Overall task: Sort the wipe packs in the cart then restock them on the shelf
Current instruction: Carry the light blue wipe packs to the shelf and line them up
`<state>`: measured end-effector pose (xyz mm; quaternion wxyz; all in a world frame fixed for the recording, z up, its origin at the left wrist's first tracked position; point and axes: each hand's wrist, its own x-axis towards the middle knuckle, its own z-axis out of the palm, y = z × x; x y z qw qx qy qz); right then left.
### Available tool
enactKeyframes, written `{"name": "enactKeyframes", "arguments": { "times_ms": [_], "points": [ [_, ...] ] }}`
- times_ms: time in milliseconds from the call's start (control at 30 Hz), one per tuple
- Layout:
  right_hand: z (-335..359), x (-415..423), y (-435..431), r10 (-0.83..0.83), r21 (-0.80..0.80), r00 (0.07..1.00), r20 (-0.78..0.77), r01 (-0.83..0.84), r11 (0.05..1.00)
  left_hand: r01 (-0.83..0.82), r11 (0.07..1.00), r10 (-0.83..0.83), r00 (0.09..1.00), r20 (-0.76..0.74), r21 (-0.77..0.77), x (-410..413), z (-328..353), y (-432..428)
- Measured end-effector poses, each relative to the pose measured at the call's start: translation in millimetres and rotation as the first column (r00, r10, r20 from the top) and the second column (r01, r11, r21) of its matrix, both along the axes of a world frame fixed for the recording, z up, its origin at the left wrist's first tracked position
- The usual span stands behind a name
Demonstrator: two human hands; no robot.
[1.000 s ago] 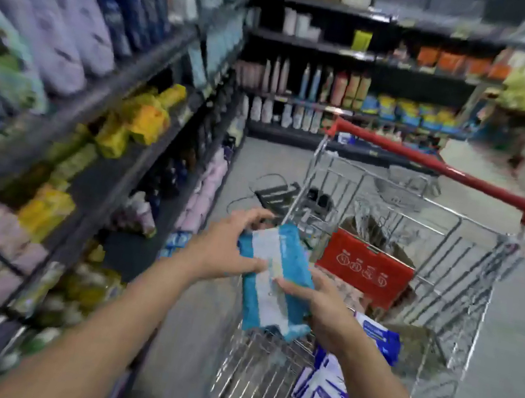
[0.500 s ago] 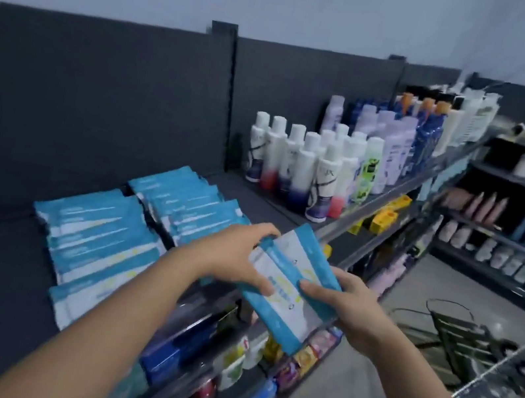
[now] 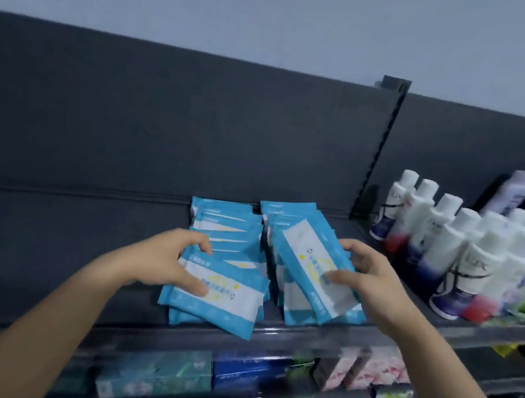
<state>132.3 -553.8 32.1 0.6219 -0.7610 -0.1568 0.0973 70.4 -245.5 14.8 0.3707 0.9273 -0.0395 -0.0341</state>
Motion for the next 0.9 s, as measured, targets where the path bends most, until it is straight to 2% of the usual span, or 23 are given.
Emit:
{"name": "enactKeyframes", "arguments": {
  "times_ms": [67, 200, 367, 467, 533, 600, 767, 833, 900],
  "points": [
    [3.2, 8.5, 8.4, 0.072, 0.000, 0.997, 0.013, -0.072, 0.997, -0.083, 0.997, 0.083, 0.996, 0.027, -0.004, -5.3, -12.1, 4.6],
    [2.2, 15.2, 23.8, 0.195, -0.134, 0.978, 0.075, -0.184, 0.974, -0.237, 0.971, 0.234, 0.965, 0.120, 0.015, -4.8, -21.3, 2.3],
    [-0.1, 14.7, 39.7, 0.356, -0.290, 0.923, 0.147, -0.304, 0.907, -0.158, 0.985, 0.158, 0.987, 0.010, 0.066, -12.3, -14.3, -9.4],
    [-3.4, 19.0, 47.0, 0.444, -0.389, 0.876, 0.188, -0.349, 0.853, -0.167, 0.970, 0.184, 0.979, -0.088, 0.177, -17.9, -12.1, -20.2],
    [-4.3, 20.7, 52.0, 0.481, -0.463, 0.854, 0.198, -0.351, 0.814, -0.188, 0.962, 0.196, 0.980, -0.020, 0.200, -14.2, -15.1, -22.2],
    [-5.0, 22.0, 59.1, 0.520, -0.502, 0.831, 0.197, -0.370, 0.781, -0.169, 0.976, 0.166, 0.986, 0.037, 0.136, -8.5, -14.9, -18.3],
    [-5.7, 24.6, 86.9, 0.562, -0.604, 0.800, 0.210, -0.346, 0.718, -0.167, 0.981, 0.172, 0.984, -0.047, 0.101, 11.9, -13.5, -2.8],
    [-7.0, 26.7, 94.8, 0.589, -0.669, 0.792, 0.162, -0.350, 0.656, -0.198, 0.979, 0.187, 0.970, -0.154, -0.053, 15.2, -14.0, 3.9],
    [-10.4, 26.8, 100.2, 0.576, -0.697, 0.807, 0.131, -0.338, 0.632, -0.209, 0.955, 0.157, 0.959, -0.235, -0.213, 16.4, -13.5, 12.0]
  ]
}}
